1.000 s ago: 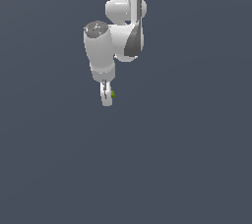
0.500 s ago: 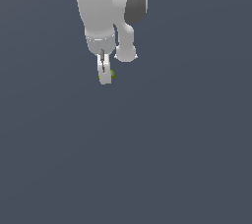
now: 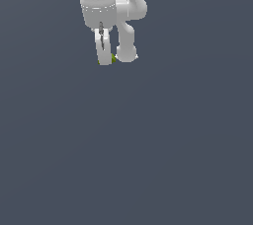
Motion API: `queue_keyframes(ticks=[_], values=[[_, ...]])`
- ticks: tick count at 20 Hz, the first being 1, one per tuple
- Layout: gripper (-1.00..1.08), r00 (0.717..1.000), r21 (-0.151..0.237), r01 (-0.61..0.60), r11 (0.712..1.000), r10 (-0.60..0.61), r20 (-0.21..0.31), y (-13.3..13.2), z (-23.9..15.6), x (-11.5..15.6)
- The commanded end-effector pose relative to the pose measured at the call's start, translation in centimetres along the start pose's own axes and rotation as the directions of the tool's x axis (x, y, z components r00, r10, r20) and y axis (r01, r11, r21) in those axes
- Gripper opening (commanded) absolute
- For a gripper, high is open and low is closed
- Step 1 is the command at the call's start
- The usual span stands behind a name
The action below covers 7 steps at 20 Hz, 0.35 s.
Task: Pick up the object and move it to a goal position.
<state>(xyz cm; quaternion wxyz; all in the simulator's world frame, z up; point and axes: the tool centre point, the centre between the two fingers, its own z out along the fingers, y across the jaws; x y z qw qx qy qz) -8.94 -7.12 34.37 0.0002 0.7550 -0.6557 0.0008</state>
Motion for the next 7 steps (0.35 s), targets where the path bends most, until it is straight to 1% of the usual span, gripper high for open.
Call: queue_keyframes(ticks=[1,7], values=[[-1.0,1.0,-0.001,0.0,1.0,0.0,0.0,0.03,-1.05,-0.11],[-1.0,1.0,-0.001,0.001,1.0,-0.001,0.001,0.0,-2.0,-0.21]])
